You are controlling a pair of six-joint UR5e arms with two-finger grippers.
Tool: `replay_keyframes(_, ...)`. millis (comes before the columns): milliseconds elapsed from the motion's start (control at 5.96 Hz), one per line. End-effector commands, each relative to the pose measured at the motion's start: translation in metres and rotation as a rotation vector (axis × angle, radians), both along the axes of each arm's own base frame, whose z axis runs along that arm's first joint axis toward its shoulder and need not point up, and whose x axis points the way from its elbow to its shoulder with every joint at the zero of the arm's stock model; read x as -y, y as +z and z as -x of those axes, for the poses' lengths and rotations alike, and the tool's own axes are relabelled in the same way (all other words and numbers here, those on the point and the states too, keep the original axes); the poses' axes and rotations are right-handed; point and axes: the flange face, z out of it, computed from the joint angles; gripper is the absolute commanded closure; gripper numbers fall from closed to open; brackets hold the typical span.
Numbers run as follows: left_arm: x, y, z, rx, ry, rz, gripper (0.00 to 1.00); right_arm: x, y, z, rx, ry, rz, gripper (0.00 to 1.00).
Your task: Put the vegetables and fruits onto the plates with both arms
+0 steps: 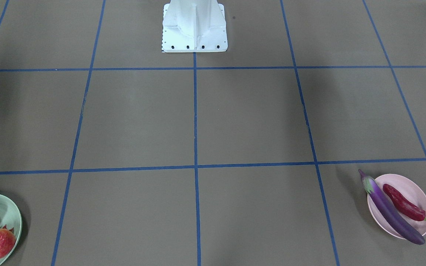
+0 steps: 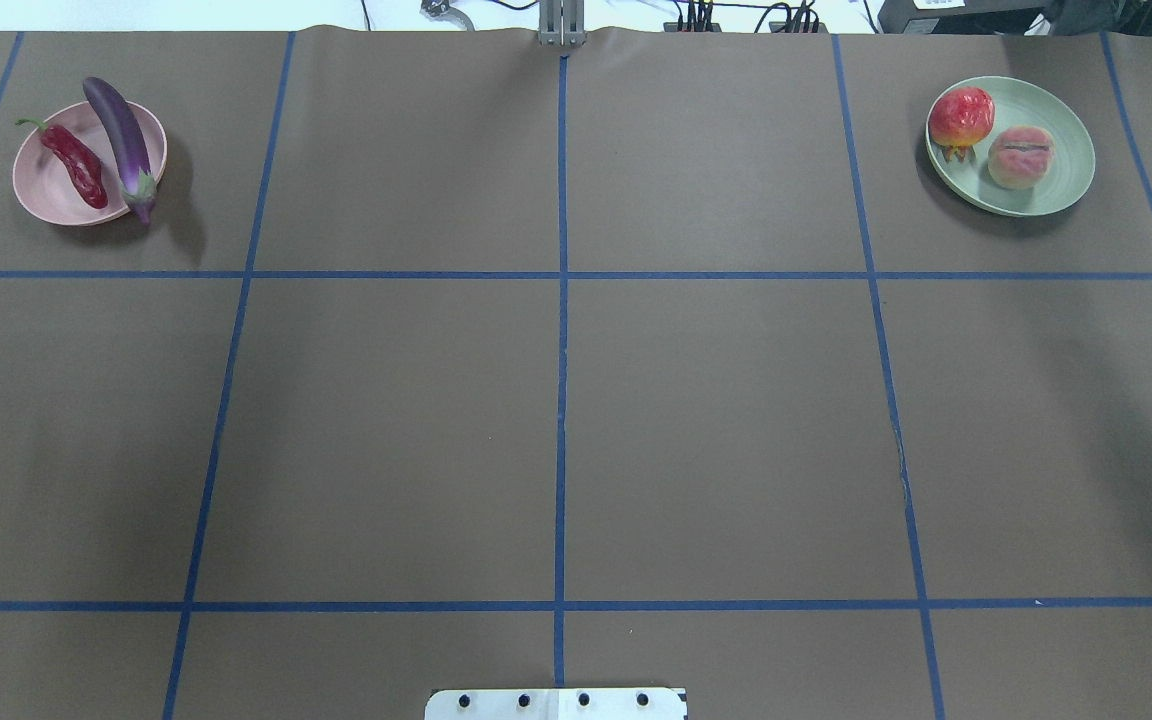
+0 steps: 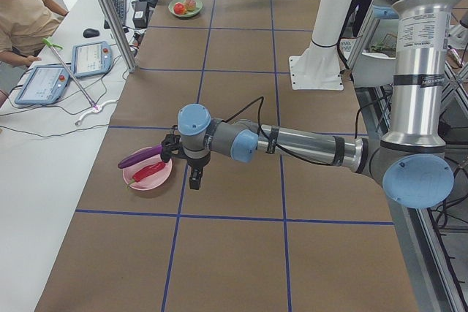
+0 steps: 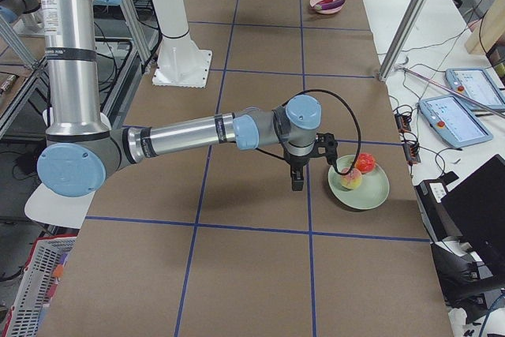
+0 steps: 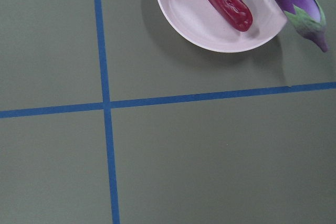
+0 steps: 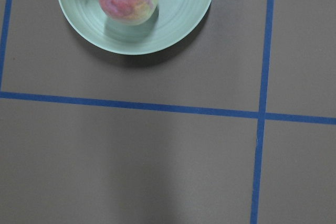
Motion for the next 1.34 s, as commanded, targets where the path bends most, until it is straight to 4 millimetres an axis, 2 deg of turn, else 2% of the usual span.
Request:
replay_keyframes(0,-0.001,0.009,0.006,0.065,-0.017,0.014,0.0,-0.018,0.013,-0.003,-0.007,-0.023,0.003,0.0)
replay_keyframes(503,-0.004,0.009,0.005,0.051,-0.006,0.01,0.0,-0.019,0.02,-0.003,-0.014,-0.046,-0.009,0.0)
replay_keyframes(671,-0.012,0.017,0.005,0.023,0.071,-0.033,0.0,-0.021,0.024,-0.003,-0.009,-0.048,-0.002,0.0)
replay_keyframes(838,-0.011,0.022,0.002,0.018,0.084,-0.03,0.0,-0.025,0.026,-0.004,-0.003,-0.046,0.008,0.0)
replay_keyframes(1174,-0.024,0.03,0.004,0.019,0.083,-0.017,0.0,-0.031,0.032,-0.004,-0.007,-0.046,0.017,0.0)
